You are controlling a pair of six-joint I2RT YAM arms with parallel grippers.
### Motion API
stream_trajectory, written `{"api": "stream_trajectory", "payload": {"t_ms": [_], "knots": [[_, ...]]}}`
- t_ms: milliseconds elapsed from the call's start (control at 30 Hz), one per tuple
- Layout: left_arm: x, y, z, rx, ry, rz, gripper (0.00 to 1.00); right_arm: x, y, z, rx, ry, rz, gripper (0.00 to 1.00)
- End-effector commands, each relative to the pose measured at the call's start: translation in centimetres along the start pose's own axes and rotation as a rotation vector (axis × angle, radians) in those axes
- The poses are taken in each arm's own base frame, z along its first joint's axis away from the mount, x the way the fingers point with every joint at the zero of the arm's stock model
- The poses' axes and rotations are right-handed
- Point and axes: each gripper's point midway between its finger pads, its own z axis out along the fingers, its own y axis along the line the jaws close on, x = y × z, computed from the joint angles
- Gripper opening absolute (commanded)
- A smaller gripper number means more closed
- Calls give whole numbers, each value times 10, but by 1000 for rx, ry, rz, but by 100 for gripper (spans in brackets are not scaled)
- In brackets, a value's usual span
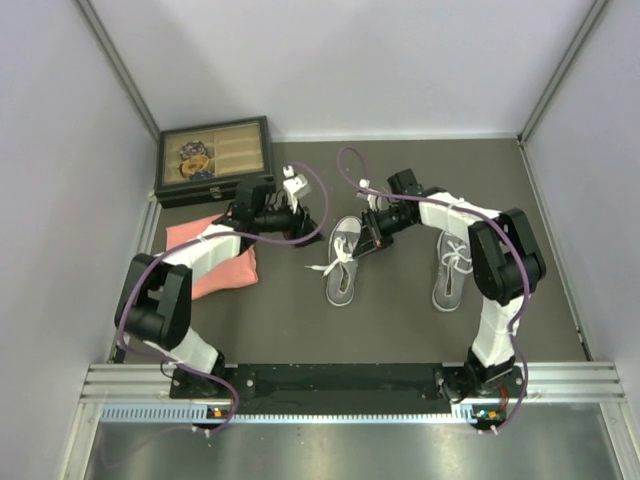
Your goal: Tie the shoes
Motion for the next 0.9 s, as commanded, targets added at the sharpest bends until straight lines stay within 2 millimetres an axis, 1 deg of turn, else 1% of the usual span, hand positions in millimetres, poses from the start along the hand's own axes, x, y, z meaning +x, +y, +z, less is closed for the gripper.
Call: {"api": "stream_trajectory", "payload": {"t_ms": [0,33,67,133,167,233,367,433,567,633,667,733,767,833,867], "knots": [[-31,-6,21,-8,-92,-368,56,-18,14,-11,-5,-76,-79,0],[-25,-7,28,-16,-76,-416,56,-18,14,-11,-1,-77,-78,0],[-21,-4,31,-42,-73,-457,56,-19,14,-12,-2,-80,-78,0],[-15,-7,37,-45,-63,-532,56,-18,14,-11,-3,-78,-78,0],[-10,-3,39,-82,-59,-563,54,-19,15,-12,-3,-80,-80,0],[-8,-7,42,-70,-59,-622,55,-18,15,-12,-3,-78,-78,0],[-10,-16,48,-49,-63,-632,56,-17,16,-13,-3,-80,-82,0],[-7,-21,53,-45,-49,-629,56,-18,17,-13,-4,-81,-86,0],[2,-23,60,-62,-23,-640,52,-18,17,-14,-3,-83,-96,0],[8,-20,61,-80,-10,-651,51,-17,18,-14,-4,-83,-96,0],[9,-19,62,-86,-7,-655,46,-16,17,-14,-4,-84,-95,0],[13,-17,62,-102,5,-655,40,-15,18,-14,-3,-83,-97,0],[14,-16,62,-107,7,-659,32,-14,17,-14,-1,-82,-96,0],[16,-15,60,-121,11,-661,23,-12,15,-15,9,-83,-97,0],[18,-14,60,-132,15,-661,13,-11,14,-15,11,-81,-96,0]]}}
